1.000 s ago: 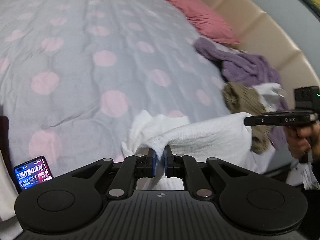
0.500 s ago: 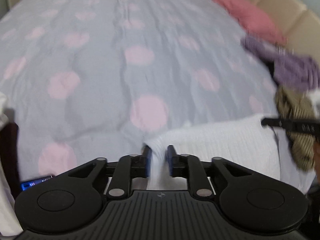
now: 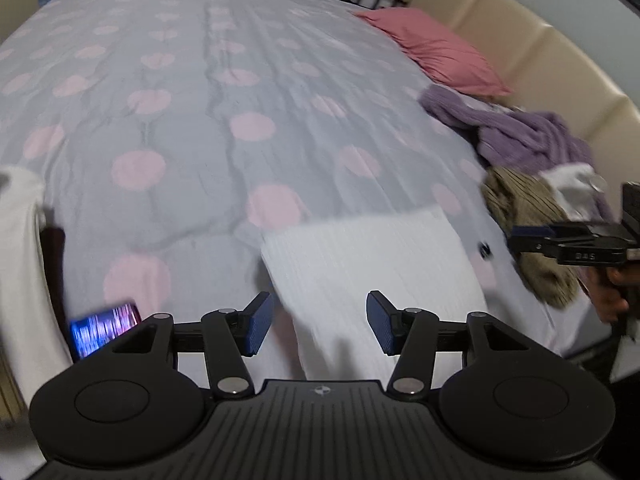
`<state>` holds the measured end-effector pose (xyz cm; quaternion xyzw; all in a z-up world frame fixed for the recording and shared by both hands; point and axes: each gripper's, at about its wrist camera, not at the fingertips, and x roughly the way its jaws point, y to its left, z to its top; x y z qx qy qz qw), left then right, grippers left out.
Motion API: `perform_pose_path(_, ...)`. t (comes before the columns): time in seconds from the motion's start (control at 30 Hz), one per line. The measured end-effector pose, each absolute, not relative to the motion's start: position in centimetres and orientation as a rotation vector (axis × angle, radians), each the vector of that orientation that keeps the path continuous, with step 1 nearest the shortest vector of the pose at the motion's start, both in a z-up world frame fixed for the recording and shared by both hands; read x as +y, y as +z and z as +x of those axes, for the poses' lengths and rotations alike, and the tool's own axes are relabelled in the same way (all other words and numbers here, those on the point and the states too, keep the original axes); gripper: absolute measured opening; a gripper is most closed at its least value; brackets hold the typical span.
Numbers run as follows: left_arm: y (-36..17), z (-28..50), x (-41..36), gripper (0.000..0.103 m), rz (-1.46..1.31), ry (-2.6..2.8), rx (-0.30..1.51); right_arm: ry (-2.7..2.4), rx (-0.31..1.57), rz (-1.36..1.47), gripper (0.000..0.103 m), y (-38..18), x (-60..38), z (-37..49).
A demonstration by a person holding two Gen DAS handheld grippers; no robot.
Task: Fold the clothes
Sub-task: 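Open both tools and release the folded white bundle onto the bed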
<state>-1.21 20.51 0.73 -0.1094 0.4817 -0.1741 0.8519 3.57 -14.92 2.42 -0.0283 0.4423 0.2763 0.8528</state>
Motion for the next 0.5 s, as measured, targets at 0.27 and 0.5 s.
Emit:
perform_pose_path(0.27, -2.7, -6.0, 20.7, 0.051, -0.359, -0.405, 1.036, 0.677, 1.079, -0.003, 0.052, -1.3, -14.0, -0.4)
perform_pose_path(0.5, -3.3, -6.4, 19.2, 0.051, -0.291, -0.455, 1.028, 0.68, 1.075, 0.002, 0.052, -2.4, -13.0, -0.6)
